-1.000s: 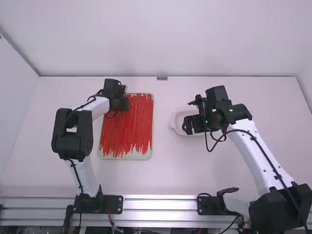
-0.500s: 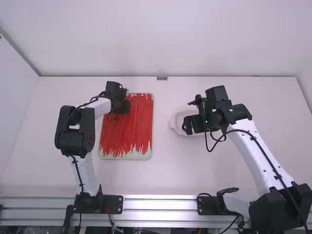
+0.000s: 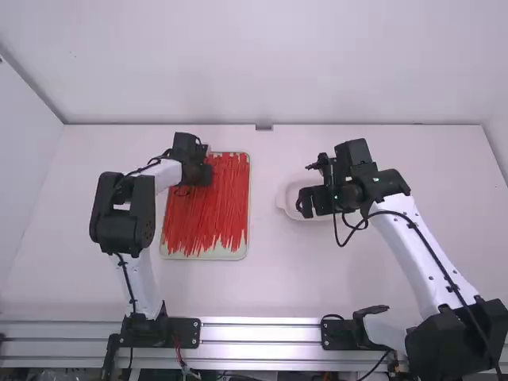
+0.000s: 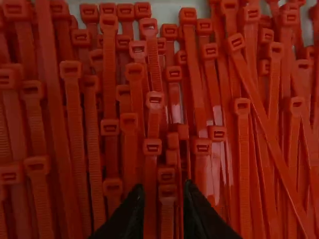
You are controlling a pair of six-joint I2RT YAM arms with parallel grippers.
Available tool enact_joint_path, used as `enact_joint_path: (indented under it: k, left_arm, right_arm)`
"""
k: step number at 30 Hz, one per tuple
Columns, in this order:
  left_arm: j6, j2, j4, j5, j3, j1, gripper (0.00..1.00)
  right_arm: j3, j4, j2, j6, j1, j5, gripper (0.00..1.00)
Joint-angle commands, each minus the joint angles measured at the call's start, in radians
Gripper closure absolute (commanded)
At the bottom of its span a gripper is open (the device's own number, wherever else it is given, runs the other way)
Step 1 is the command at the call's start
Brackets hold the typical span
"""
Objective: Fasten the cable tie
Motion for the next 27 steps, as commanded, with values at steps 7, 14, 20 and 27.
enact_joint_path:
  k: [7, 14, 20, 27]
  left_arm:
    - [0.014, 0.007, -0.006, -0.066, -0.006, -0.045, 0.82]
    - [-0.011, 0.007, -0.013, -0.136, -0.006, -0.031, 0.85]
    - [-0.008, 0.007, -0.019, -0.139, -0.006, -0.031, 0.91]
    - [-0.009, 0.007, -0.016, -0.139, -0.006, -0.031, 0.97]
  right_arm:
    - [0.024, -0.002, 0.008, -0.001, 0.001, -0.003, 0.02]
    - [0.024, -0.003, 0.008, 0.000, -0.001, -0.003, 0.02]
    - [0.024, -0.003, 0.008, -0.001, 0.001, -0.003, 0.02]
    - [0.024, 0.000, 0.008, 0.000, 0.000, -0.003, 0.02]
